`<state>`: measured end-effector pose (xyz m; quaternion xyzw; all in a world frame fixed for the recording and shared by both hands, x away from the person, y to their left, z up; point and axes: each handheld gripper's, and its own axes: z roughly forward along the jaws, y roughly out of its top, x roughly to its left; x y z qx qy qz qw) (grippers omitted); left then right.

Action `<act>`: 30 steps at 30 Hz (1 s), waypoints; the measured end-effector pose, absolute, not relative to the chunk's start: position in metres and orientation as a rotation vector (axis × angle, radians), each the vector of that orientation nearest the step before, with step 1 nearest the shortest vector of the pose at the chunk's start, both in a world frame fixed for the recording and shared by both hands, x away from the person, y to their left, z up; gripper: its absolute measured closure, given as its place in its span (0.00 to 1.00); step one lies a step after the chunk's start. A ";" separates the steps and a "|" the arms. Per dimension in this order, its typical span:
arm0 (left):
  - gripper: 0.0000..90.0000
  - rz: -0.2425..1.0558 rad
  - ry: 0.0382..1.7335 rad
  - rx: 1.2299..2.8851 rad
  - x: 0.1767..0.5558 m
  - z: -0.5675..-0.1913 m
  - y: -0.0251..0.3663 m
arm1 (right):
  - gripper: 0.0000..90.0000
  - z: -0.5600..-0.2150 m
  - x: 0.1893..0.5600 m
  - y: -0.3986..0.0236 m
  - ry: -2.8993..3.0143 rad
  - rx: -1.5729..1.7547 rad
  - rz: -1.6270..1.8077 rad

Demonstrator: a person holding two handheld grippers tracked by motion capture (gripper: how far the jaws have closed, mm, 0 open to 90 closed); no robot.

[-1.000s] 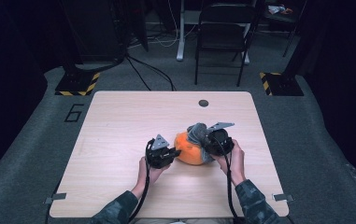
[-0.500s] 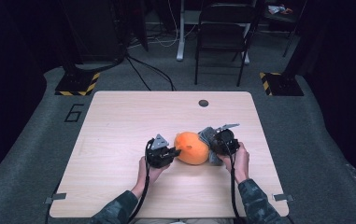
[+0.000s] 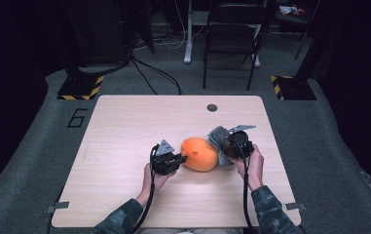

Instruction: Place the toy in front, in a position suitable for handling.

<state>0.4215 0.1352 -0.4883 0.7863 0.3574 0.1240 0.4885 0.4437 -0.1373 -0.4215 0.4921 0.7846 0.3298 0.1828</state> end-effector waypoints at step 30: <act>0.56 0.461 0.820 2.004 0.410 -0.496 0.116 | 0.82 -0.427 0.443 -0.110 2.256 1.332 0.994</act>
